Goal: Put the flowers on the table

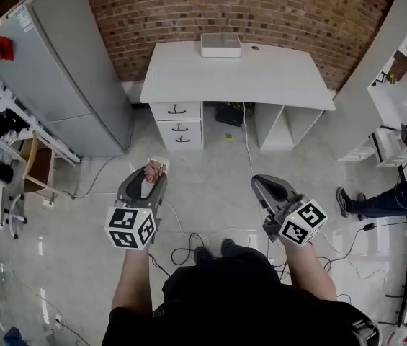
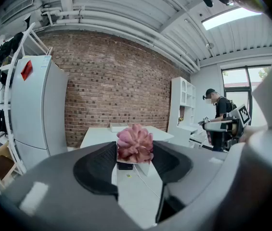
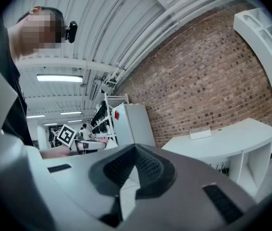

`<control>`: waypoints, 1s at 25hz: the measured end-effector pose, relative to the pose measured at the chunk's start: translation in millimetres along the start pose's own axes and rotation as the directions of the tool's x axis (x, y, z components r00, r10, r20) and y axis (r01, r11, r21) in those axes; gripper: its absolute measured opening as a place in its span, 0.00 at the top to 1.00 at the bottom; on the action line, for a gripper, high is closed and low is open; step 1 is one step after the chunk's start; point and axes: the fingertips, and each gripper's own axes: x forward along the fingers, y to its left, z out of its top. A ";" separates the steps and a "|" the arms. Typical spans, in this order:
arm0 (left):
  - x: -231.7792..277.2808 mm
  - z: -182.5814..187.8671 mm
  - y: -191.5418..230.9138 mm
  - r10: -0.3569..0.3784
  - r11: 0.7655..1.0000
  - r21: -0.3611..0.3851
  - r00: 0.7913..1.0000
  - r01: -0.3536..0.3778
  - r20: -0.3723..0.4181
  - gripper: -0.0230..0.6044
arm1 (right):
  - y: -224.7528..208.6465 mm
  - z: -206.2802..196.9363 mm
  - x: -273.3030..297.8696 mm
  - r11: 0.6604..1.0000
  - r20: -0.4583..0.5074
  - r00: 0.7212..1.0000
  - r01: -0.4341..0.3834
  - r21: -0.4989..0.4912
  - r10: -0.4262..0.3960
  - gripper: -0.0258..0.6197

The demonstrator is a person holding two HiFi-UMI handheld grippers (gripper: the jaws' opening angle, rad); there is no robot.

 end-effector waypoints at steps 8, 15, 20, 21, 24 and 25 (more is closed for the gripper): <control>-22.0 0.5 9.3 0.077 0.997 0.019 0.997 -0.077 -0.022 0.60 | 8.9 13.2 -1.6 0.999 0.030 0.999 -0.026 -0.027 0.027 0.94; -20.4 8.0 2.7 0.119 0.993 0.022 0.993 -0.119 -0.021 0.60 | -5.3 6.8 -4.6 0.999 0.017 0.999 -0.048 -0.003 0.049 0.94; -15.6 9.2 -3.8 0.113 0.994 -0.003 0.993 -0.114 -0.030 0.60 | 6.0 7.3 -9.7 0.989 -0.037 0.995 -0.100 -0.111 0.097 0.94; -14.1 9.1 -5.5 0.114 0.993 0.001 0.993 -0.114 -0.035 0.60 | 8.5 7.8 -11.4 0.986 -0.040 0.994 -0.108 -0.130 0.104 0.94; -7.4 11.0 -13.2 0.124 0.992 0.036 0.991 -0.123 -0.047 0.60 | 4.7 9.6 -19.6 0.983 -0.039 0.993 -0.114 -0.140 0.110 0.94; -4.6 12.4 -16.8 0.125 0.992 0.042 0.991 -0.123 -0.047 0.60 | 0.1 9.3 -23.1 0.984 -0.043 0.994 -0.109 -0.142 0.104 0.94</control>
